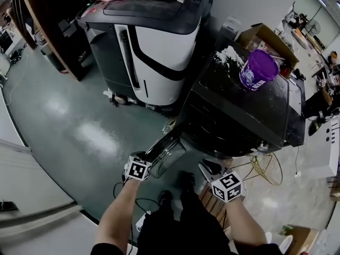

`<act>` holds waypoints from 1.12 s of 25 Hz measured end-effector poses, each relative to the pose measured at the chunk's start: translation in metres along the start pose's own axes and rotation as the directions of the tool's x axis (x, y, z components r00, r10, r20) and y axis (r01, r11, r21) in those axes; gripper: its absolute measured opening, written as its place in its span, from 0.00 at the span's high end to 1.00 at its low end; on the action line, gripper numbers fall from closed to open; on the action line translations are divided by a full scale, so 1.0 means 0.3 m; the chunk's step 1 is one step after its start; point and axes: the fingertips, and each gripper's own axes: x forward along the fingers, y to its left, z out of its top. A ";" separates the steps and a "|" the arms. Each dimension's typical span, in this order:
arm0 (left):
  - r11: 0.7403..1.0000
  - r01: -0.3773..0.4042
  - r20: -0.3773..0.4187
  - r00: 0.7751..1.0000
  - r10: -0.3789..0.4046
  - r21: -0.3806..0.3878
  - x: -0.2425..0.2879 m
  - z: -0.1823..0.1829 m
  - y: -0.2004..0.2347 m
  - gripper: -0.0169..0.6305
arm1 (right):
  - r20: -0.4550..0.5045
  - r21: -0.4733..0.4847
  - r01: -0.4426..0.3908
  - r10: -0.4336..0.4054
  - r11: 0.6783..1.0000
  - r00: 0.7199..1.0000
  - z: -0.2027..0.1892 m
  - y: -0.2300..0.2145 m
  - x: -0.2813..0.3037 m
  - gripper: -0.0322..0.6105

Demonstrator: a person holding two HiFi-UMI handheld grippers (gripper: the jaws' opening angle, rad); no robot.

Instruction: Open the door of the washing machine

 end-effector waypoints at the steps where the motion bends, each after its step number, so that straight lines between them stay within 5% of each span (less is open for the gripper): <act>1: 1.000 -0.008 0.000 1.000 0.008 0.004 0.001 0.009 0.021 0.77 | 0.003 0.002 -0.012 0.012 1.000 1.000 0.013 -0.006 0.022 0.83; 11: 0.990 -0.137 -0.071 0.988 0.138 0.012 -0.008 0.065 0.175 0.73 | -0.009 -0.060 -0.179 0.179 0.982 0.984 0.157 -0.056 0.204 0.85; 16: 0.952 -0.304 -0.128 0.946 0.299 -0.024 -0.034 0.066 0.228 0.74 | -0.018 -0.094 -0.257 0.257 0.962 0.966 0.225 -0.130 0.241 0.85; 20: 0.921 -0.372 -0.142 0.924 0.355 -0.117 -0.067 0.073 0.218 0.74 | -0.019 -0.129 -0.301 0.301 0.945 0.953 0.267 -0.202 0.234 0.85; 28: 0.859 -0.363 0.062 0.910 0.411 -0.360 -0.197 0.186 0.098 0.79 | 0.022 -0.179 -0.305 0.313 0.936 0.949 0.354 -0.293 0.137 0.88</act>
